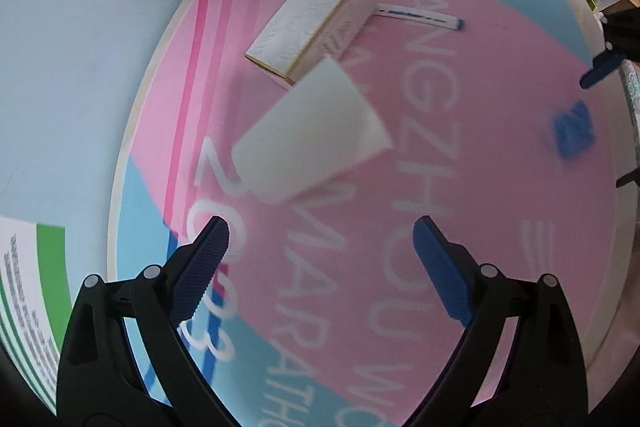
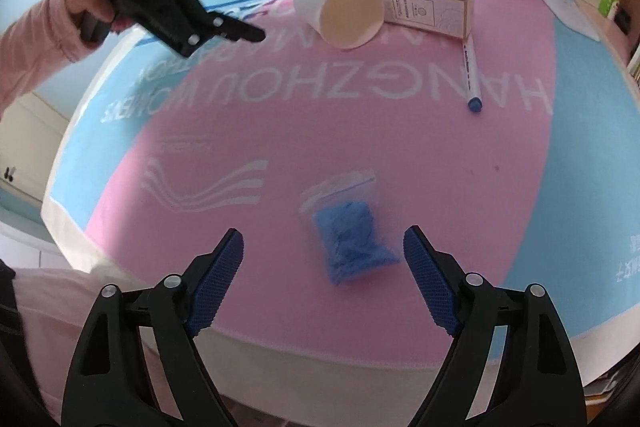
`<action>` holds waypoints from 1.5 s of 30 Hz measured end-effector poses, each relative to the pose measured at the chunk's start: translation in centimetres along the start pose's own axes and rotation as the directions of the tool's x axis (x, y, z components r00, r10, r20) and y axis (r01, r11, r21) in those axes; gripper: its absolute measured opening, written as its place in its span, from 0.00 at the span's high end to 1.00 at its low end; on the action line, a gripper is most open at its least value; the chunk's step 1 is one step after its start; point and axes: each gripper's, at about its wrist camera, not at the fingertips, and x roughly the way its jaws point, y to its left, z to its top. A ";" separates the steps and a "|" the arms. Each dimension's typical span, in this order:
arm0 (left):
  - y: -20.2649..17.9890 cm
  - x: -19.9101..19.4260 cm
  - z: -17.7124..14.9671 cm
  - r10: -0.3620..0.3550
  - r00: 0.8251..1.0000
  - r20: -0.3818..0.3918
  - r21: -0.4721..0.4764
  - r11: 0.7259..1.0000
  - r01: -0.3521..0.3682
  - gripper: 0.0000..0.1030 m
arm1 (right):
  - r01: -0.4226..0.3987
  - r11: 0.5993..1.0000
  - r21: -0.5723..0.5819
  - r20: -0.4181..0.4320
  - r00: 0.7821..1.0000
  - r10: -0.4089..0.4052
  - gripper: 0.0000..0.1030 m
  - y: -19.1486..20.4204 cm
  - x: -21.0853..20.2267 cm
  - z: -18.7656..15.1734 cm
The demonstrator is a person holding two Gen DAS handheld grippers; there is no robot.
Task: Collect trash
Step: 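Grasp the white paper cup with the left tool while the right tool grasps the blue bag, then carry the paper cup and blue bag with both tools over the wastebasket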
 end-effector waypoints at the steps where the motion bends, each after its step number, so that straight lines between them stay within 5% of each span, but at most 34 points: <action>1: 0.5 0.6 0.3 -0.005 1.000 0.000 0.008 1.000 0.005 0.12 | 0.002 1.000 -0.005 -0.009 1.000 -0.002 0.28 0.0 0.3 0.2; 13: 0.9 4.6 3.7 -0.036 0.999 0.016 0.134 0.990 0.033 0.13 | 0.025 1.000 0.011 -0.076 0.997 -0.024 0.51 -1.7 2.8 1.1; 17: 0.2 5.4 4.5 -0.066 0.998 0.002 0.150 0.987 0.065 0.37 | 0.012 1.000 0.024 -0.072 0.997 -0.010 0.66 -2.1 2.9 0.8; 28: -1.4 3.5 3.8 -0.070 0.998 -0.005 0.149 0.986 0.070 0.40 | -0.025 0.998 0.064 -0.013 1.000 0.026 0.66 -3.1 0.9 0.2; 45: -9.2 -1.7 7.0 -0.043 0.997 0.061 0.193 0.981 0.031 0.44 | 0.056 0.991 0.124 0.099 0.993 -0.068 0.66 -4.3 -6.2 -5.7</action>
